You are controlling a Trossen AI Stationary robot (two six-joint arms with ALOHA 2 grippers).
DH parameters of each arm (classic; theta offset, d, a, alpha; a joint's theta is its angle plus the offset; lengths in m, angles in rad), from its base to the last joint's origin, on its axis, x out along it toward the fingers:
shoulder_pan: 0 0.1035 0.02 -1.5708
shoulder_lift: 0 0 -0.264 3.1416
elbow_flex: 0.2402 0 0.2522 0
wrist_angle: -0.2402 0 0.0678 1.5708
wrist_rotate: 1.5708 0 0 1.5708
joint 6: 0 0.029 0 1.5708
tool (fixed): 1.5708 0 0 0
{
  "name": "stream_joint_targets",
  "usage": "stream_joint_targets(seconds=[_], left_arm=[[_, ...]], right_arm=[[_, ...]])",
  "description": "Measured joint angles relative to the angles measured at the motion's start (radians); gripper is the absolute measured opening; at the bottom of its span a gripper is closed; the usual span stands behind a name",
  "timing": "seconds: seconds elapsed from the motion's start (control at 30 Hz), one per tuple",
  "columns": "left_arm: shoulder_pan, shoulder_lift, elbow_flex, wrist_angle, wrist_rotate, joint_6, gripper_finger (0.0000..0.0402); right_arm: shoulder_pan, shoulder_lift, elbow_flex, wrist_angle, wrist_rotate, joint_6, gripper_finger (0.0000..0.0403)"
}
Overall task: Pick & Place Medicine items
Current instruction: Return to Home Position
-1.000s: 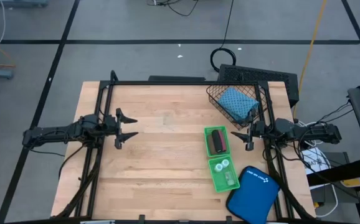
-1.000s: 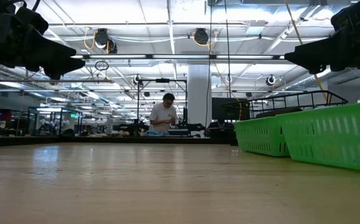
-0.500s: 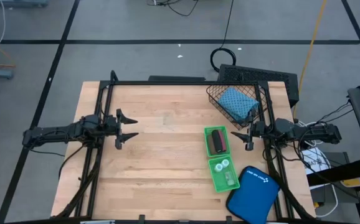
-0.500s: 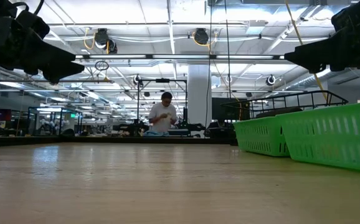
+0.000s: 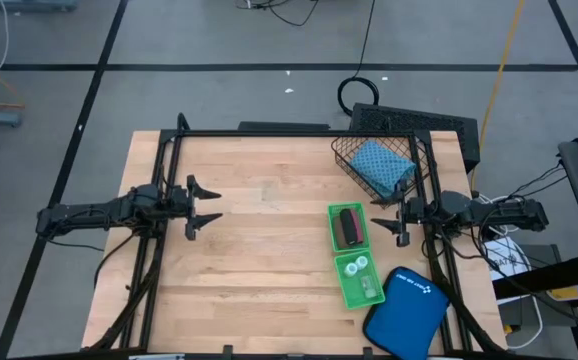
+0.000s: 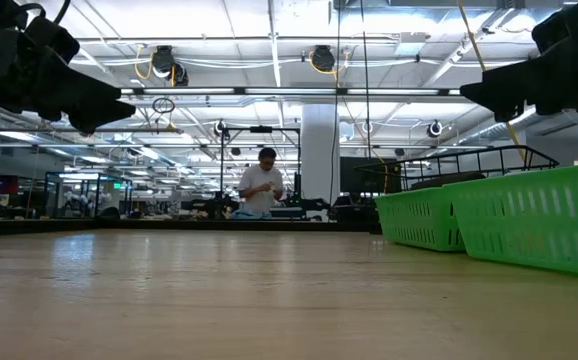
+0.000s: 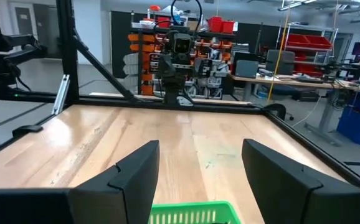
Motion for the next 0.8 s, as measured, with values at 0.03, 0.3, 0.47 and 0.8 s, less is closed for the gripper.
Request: stream_joint_targets(seconds=[0.03,0.3,0.47,0.8], left_arm=[[0.0,0.0,0.0,0.0,0.0,0.0,0.028],[0.0,0.0,0.0,-0.013,0.0,0.0,0.028],[0.0,0.0,0.0,-0.013,0.0,0.0,0.028],[0.0,0.0,0.0,-0.013,0.0,0.0,0.028]], right_arm=[[0.0,0.0,0.0,0.0,0.0,0.004,0.0221],[0.0,0.006,0.0,0.0,-0.003,0.018,0.0218],[0.0,0.006,0.0,0.001,-0.001,0.014,0.0221],[0.0,0.006,0.0,0.014,0.0,0.012,0.0216]])
